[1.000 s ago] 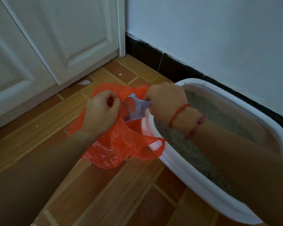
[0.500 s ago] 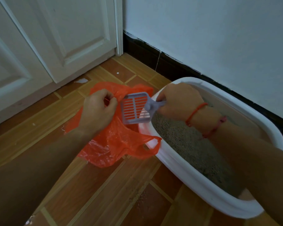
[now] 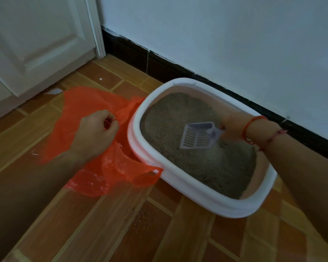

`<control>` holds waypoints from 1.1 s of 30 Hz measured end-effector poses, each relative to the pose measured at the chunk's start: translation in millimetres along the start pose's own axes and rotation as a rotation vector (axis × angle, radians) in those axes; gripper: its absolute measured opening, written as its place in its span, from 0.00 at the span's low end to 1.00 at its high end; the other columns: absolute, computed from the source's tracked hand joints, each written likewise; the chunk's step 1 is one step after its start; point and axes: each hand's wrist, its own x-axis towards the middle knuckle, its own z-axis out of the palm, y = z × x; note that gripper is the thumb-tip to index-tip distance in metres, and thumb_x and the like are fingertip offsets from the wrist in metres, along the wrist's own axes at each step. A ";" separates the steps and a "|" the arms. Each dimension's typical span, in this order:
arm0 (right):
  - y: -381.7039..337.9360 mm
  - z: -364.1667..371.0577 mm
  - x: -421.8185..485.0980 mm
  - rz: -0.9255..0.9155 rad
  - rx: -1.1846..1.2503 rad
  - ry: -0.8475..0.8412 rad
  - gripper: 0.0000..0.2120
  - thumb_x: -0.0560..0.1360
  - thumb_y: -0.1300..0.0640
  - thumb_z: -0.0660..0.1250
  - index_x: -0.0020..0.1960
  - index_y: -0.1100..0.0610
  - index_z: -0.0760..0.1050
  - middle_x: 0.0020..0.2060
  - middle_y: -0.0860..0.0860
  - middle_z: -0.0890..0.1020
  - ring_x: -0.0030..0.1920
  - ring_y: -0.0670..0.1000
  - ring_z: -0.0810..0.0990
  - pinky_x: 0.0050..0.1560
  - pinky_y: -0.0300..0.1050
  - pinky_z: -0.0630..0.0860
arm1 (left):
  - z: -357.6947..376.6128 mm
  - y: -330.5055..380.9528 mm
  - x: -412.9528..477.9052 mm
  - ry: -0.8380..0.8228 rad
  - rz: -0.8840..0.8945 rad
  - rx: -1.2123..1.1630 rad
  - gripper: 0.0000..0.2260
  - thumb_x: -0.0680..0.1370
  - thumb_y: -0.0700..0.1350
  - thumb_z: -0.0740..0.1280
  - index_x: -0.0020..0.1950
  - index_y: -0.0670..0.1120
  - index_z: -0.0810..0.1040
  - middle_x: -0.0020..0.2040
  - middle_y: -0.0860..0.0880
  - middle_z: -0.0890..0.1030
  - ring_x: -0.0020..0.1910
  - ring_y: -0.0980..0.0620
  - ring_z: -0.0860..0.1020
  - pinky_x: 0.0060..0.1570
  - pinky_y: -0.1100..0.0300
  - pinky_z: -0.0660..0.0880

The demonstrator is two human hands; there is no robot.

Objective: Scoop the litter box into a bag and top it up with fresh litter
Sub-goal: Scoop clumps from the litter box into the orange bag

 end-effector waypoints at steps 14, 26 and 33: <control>28.4 51.2 -42.8 0.127 -0.300 -0.512 0.17 0.78 0.65 0.60 0.31 0.56 0.64 0.31 0.51 0.67 0.32 0.49 0.67 0.39 0.40 0.68 | 15.0 13.3 0.7 -0.028 0.047 0.022 0.02 0.75 0.38 0.68 0.45 0.42 0.81 0.42 0.45 0.83 0.40 0.48 0.78 0.44 0.60 0.67; 10.3 82.2 -28.5 0.082 0.166 -0.495 0.08 0.75 0.60 0.63 0.39 0.62 0.77 0.34 0.55 0.77 0.31 0.50 0.74 0.31 0.39 0.71 | 9.9 9.9 2.8 0.010 0.037 0.031 0.02 0.75 0.38 0.68 0.45 0.41 0.80 0.42 0.44 0.82 0.41 0.48 0.77 0.45 0.60 0.67; -14.5 95.5 -5.6 0.027 0.470 -0.384 0.09 0.75 0.58 0.66 0.53 0.61 0.79 0.43 0.56 0.81 0.39 0.52 0.76 0.41 0.45 0.75 | 3.2 2.8 2.1 0.021 0.009 0.018 0.02 0.76 0.38 0.68 0.44 0.41 0.80 0.42 0.45 0.82 0.40 0.49 0.77 0.45 0.58 0.70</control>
